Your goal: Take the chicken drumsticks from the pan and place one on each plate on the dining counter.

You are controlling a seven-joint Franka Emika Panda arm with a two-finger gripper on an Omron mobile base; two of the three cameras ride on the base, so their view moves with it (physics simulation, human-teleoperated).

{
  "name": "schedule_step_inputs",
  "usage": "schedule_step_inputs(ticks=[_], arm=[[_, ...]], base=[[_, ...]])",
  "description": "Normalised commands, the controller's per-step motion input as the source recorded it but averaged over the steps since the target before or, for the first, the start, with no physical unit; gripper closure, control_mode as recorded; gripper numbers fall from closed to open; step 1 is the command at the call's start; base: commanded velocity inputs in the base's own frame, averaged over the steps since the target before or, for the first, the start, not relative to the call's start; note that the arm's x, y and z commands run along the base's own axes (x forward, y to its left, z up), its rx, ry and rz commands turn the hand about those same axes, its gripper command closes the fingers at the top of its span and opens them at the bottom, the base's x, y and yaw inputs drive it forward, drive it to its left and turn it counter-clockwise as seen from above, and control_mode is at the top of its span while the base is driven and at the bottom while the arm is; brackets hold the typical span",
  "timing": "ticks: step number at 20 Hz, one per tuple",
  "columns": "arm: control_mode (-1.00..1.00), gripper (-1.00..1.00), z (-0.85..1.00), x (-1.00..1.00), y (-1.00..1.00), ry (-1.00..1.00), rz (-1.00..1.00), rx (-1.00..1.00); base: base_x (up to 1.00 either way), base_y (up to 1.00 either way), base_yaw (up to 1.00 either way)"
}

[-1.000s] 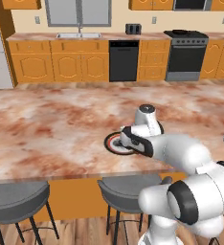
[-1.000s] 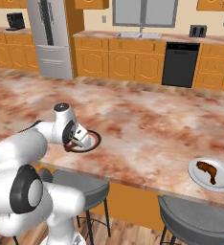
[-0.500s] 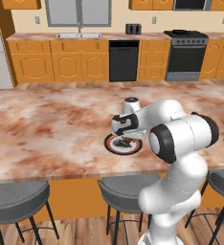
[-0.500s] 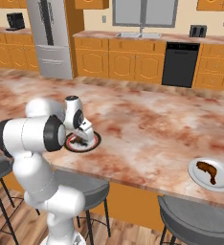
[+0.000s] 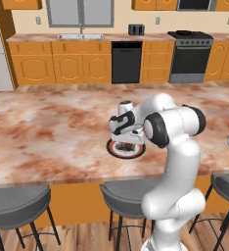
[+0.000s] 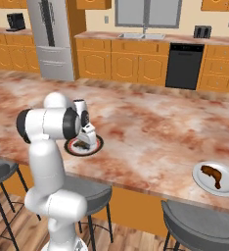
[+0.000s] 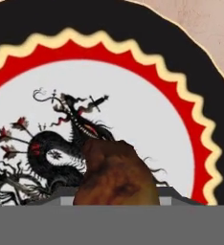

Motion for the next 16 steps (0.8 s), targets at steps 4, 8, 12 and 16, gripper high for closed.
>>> schedule_step_inputs(ticks=[4, 8, 12, 16], arm=[[-1.00, 1.00, -0.24, 0.01, 0.00, 0.04, -0.09, 0.00], [-1.00, -1.00, -0.12, 0.02, 0.00, 0.00, -0.05, 0.00], [-1.00, -1.00, -0.04, 0.00, 0.00, 0.00, -0.01, 0.00], [-1.00, -1.00, 0.00, -0.11, -0.02, -0.01, -0.01, 0.00]], base=[[0.00, 0.00, 0.00], [0.00, 0.00, 0.00], [0.00, 0.00, 0.00], [0.00, 0.00, 0.00]])
